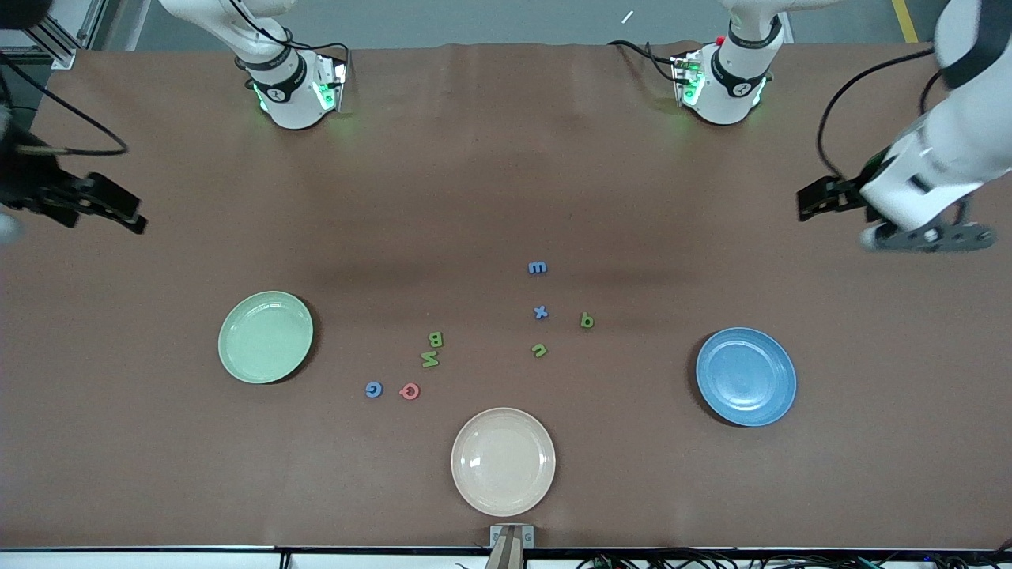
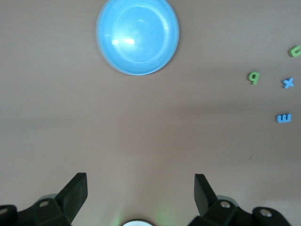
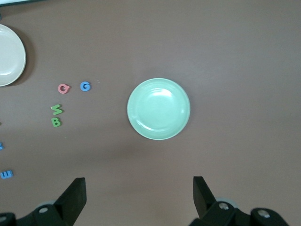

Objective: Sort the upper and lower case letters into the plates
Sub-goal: 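Move both grippers from rest toward the scattered foam letters, then grasp the green q with the left gripper while the right gripper grasps the green B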

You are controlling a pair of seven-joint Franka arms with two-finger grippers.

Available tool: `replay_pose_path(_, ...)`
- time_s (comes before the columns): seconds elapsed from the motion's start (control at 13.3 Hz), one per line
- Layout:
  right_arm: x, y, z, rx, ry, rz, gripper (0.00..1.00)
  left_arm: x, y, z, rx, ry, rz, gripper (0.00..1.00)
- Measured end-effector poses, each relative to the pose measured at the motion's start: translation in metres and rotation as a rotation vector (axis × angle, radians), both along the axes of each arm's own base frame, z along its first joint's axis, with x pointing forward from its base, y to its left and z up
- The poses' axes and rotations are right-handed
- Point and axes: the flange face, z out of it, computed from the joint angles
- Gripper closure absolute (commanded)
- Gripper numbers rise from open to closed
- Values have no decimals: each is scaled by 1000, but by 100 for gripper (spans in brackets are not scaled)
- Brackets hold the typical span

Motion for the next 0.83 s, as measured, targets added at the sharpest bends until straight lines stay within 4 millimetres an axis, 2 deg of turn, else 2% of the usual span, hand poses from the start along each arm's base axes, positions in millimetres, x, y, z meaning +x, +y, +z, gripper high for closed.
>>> replay_pose_path(0.23, 27, 53, -55, -4, 25, -28, 0, 20, -54, -64, -23, 1, -63, 0)
replay_pose_path(0.38, 39, 102, -100, -11, 47, -19, 0, 28, -81, -109, -40, -11, -87, 1)
replay_pose_path(0.53, 40, 153, -142, -22, 78, 28, 0, 31, -115, -155, -59, -42, -70, 6)
replay_pose_path(0.68, 35, 204, -182, -33, 95, 75, 0, 29, -152, -201, -77, -62, -49, 15)
replay_pose_path(0.83, 28, 244, -217, -43, 105, 93, 0, 23, -185, -243, -87, -71, -34, 22)
